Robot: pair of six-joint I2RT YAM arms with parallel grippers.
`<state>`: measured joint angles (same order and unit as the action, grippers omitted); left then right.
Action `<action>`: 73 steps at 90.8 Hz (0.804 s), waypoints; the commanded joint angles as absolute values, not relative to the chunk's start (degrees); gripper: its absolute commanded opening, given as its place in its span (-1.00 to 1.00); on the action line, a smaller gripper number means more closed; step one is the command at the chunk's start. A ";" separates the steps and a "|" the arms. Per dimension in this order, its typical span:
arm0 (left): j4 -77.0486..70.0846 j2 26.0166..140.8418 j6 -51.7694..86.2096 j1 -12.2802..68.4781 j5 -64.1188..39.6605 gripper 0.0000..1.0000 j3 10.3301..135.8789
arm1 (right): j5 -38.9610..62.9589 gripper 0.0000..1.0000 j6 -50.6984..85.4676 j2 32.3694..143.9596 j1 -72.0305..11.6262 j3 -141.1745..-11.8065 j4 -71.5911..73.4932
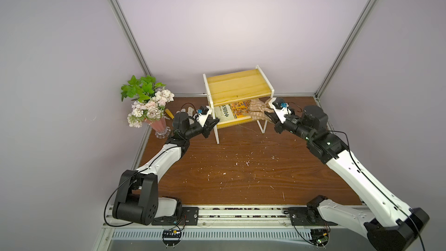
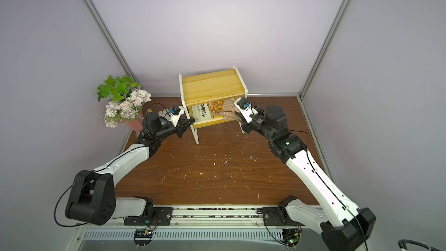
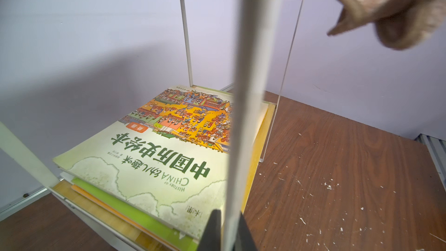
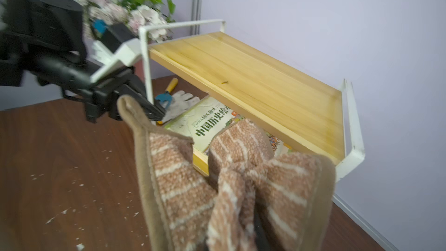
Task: Wipe the bookshelf clean with a cloth
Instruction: Wipe the dust from the shelf, then adjust the cleaning item.
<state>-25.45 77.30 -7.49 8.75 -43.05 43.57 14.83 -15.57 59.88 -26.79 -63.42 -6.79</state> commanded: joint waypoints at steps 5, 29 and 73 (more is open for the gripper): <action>-28.95 73.13 -2.46 8.05 -41.67 0.00 42.07 | 27.83 -1.00 -12.20 57.24 -26.02 -57.80 1.61; -32.36 56.11 2.58 8.36 -46.00 0.83 31.66 | 41.91 -1.00 0.12 56.34 -25.99 -44.17 26.60; -25.92 61.20 -1.53 32.52 -50.61 0.98 39.62 | 55.76 -1.00 11.25 58.63 -26.52 -38.33 43.20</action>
